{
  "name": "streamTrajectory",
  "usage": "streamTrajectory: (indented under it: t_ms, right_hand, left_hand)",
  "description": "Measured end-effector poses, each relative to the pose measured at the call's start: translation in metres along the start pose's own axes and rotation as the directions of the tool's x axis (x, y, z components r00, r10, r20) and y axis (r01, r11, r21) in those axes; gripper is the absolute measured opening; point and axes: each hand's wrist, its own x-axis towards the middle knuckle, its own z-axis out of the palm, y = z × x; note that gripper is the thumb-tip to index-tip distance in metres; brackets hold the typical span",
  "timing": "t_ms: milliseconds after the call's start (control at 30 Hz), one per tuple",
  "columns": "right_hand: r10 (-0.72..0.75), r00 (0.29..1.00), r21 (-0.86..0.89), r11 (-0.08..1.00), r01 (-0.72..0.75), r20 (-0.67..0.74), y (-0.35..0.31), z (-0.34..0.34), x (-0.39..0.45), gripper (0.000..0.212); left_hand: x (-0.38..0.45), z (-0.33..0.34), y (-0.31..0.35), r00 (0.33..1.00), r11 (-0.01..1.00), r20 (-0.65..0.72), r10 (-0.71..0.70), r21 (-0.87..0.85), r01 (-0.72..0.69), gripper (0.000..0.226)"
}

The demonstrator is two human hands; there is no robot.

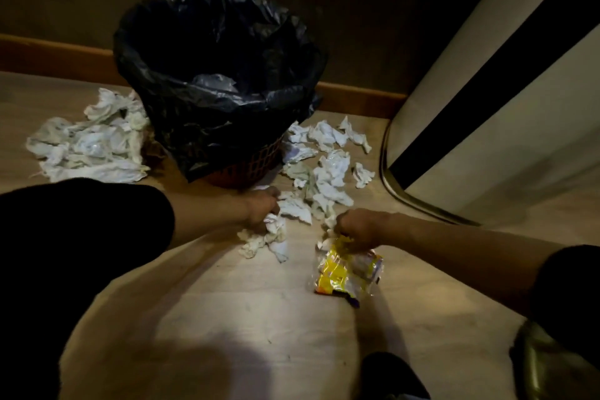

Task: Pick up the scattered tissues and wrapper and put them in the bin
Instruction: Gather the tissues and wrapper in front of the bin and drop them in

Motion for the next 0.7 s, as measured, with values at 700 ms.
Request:
streamTrajectory:
  t_ms: [700]
  right_hand:
    - [0.2,0.913,0.205,0.97,-0.133,-0.355,0.064,-0.248,-0.125,0.026]
  left_hand:
    - [-0.119,-0.133,0.076,0.909,0.992,-0.413,0.056,-0.08,-0.098,0.037]
